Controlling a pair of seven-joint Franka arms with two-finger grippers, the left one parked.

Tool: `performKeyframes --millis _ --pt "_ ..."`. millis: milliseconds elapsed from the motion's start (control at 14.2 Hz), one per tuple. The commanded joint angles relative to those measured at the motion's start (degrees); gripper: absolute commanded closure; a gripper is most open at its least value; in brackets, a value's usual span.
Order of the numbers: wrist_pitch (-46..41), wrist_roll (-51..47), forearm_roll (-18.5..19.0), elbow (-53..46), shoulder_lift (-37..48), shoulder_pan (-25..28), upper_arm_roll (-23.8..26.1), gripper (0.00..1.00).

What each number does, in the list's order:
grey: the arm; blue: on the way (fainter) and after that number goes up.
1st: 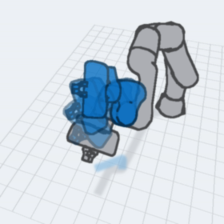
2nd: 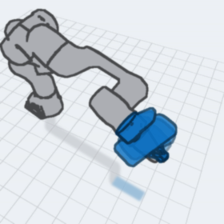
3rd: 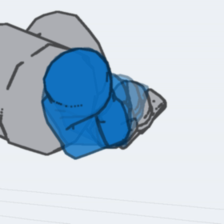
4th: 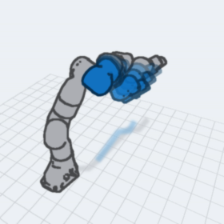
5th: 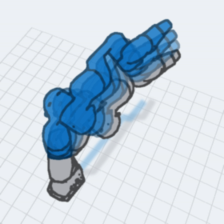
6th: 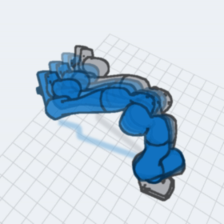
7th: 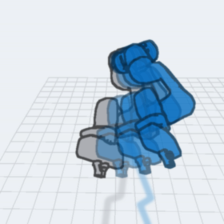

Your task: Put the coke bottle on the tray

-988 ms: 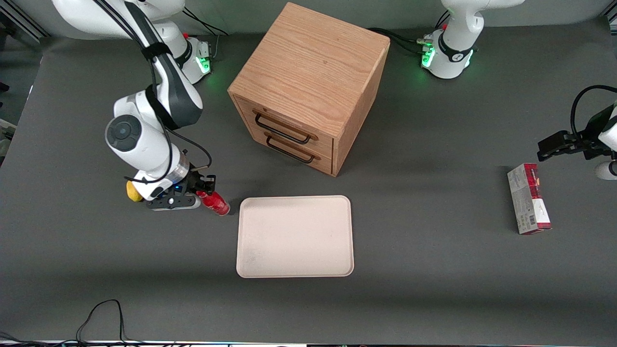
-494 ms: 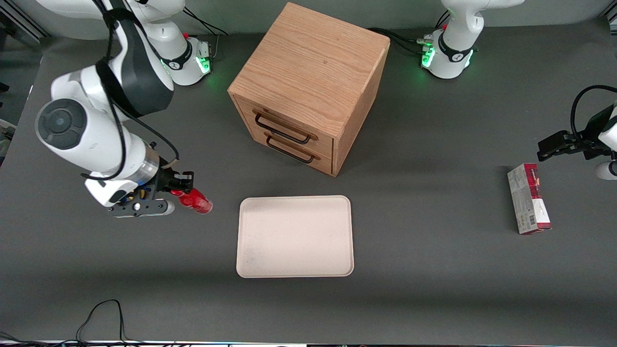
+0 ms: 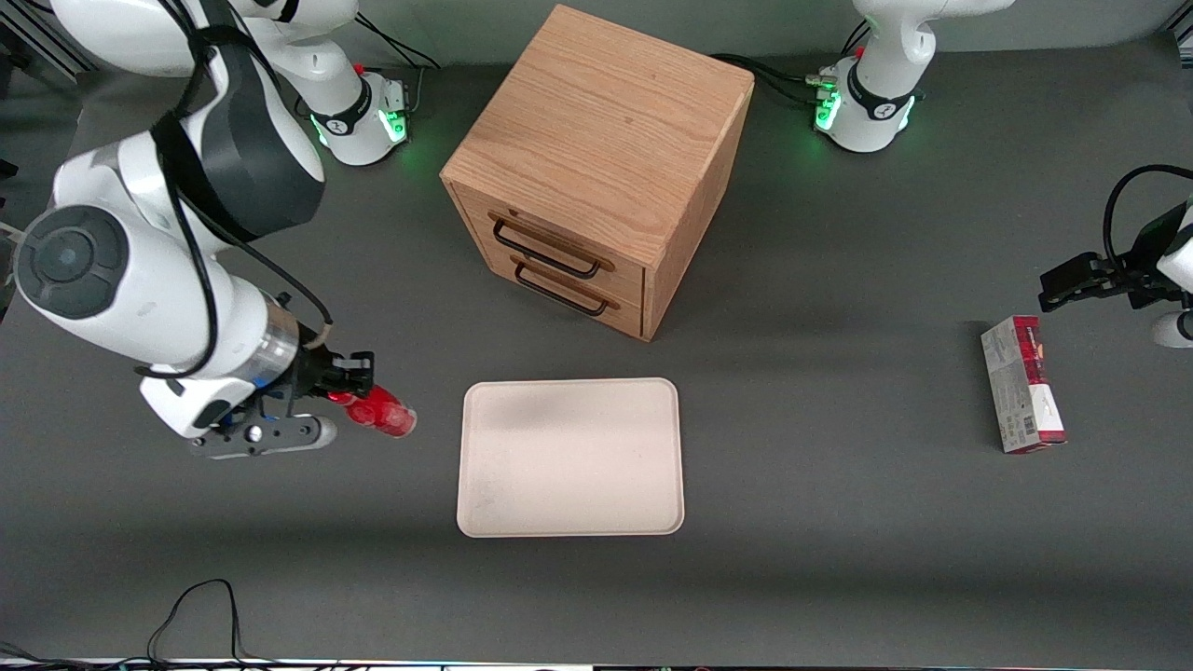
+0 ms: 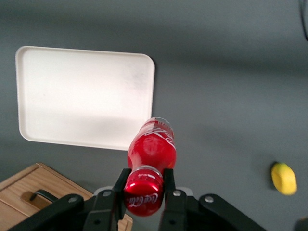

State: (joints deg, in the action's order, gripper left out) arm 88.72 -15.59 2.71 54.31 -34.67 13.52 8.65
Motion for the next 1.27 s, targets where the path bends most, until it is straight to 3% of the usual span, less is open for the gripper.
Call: performKeyframes --millis 0,212,353,1200 --pt "3.3 0.9 4.3 -6.7 -6.4 0.6 3.0 0.89" --pt "10.6 1.0 12.7 -6.7 -11.5 0.6 9.9 0.89" --pt "14.3 1.0 14.4 -6.6 -13.5 0.8 10.9 0.89" --pt "18.6 2.5 15.0 -0.9 -18.1 0.0 10.5 0.76"
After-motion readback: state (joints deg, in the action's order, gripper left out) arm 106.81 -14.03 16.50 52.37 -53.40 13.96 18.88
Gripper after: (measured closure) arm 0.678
